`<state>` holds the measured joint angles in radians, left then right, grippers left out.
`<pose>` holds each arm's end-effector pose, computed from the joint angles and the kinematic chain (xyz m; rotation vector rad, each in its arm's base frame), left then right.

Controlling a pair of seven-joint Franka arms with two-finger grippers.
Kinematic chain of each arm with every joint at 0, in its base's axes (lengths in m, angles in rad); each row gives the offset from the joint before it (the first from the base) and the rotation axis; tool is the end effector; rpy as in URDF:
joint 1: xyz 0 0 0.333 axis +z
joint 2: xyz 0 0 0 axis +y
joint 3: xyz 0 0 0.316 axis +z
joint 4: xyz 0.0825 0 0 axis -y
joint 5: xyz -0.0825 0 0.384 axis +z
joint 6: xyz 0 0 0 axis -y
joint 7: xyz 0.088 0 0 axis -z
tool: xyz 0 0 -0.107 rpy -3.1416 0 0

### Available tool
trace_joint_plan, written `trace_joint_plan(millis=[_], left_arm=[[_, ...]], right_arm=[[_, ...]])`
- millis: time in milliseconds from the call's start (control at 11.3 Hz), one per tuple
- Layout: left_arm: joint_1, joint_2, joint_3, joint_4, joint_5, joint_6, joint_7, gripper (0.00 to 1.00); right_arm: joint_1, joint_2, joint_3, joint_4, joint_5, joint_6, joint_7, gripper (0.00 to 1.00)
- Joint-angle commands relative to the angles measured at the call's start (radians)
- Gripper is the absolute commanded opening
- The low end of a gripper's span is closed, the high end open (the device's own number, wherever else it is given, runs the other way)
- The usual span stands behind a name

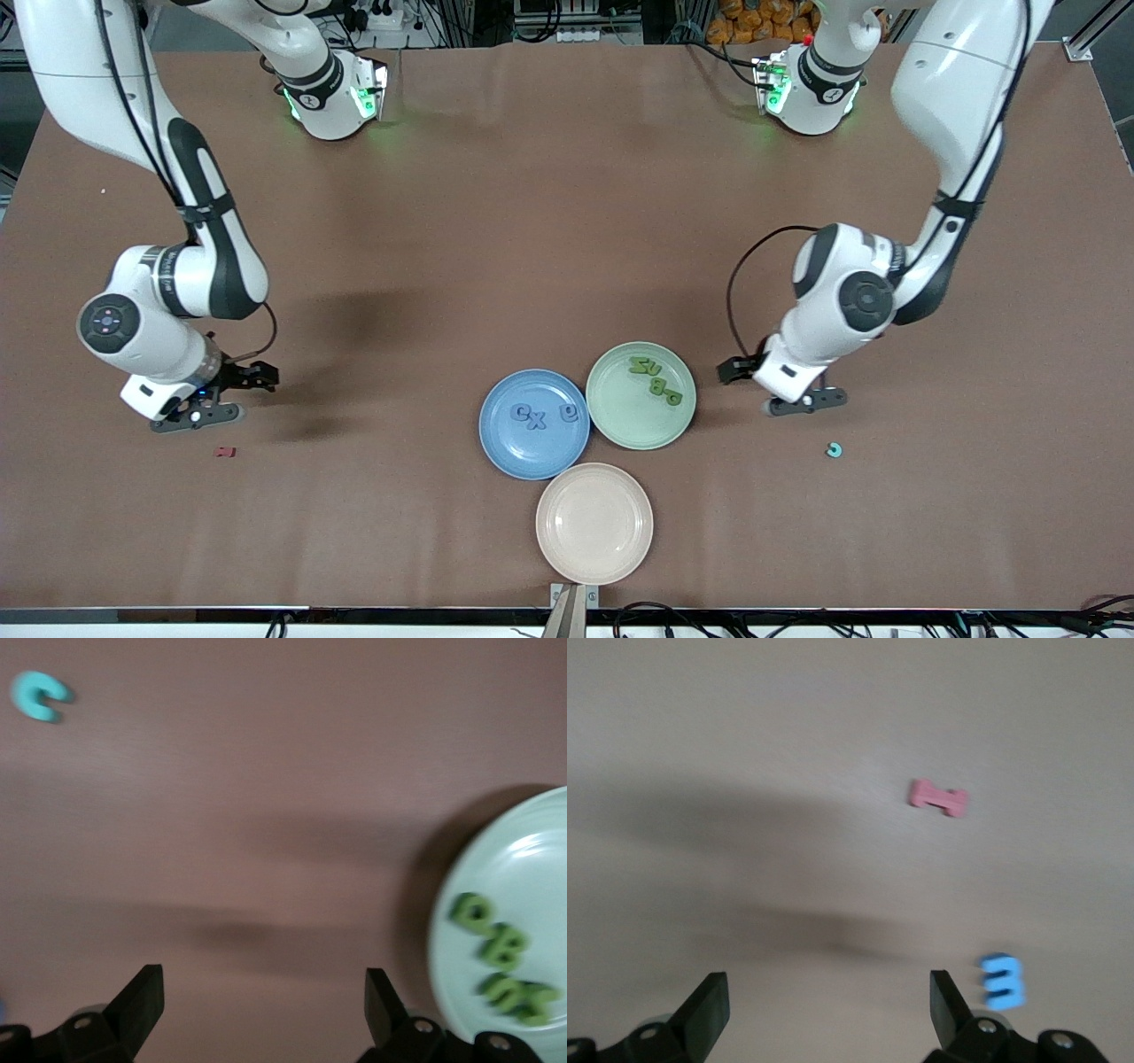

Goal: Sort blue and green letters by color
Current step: 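Withdraw the left gripper while the right gripper reaches the blue m, then grasp the blue m with the right gripper while the left gripper returns to rest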

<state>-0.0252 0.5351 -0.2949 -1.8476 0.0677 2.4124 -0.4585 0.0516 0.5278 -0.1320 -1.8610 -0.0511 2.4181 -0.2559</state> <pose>0.6203 -0.1915 0.2499 3.0206 0.1997 0.0180 0.6430 -0.0468 0.2389 3.0165 0.3517 0.0235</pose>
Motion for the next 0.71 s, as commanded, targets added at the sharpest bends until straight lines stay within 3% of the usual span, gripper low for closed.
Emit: trace_joint_plan(millis=[0,266,443,620], left_arm=[[0.102,-0.084,-0.006,-0.096,0.021,-0.035,0.180,1.00],[0.189,-0.171,-0.004,-0.146,0.021,-0.067,0.325,1.00],[0.177,-0.251,0.075,-0.138,0.021,-0.154,0.400,1.00],[0.183,-0.311,0.111,-0.099,0.020,-0.260,0.467,1.00]], right_arm=[[-0.073,0.021,-0.003,-0.017,0.000,0.058,-0.248,1.00],[-0.119,0.049,-0.003,-0.009,0.074,0.068,-0.429,1.00],[-0.162,0.098,-0.001,0.043,0.147,0.067,-0.567,1.00],[-0.171,0.130,-0.005,0.072,0.229,0.067,-0.672,1.00]])
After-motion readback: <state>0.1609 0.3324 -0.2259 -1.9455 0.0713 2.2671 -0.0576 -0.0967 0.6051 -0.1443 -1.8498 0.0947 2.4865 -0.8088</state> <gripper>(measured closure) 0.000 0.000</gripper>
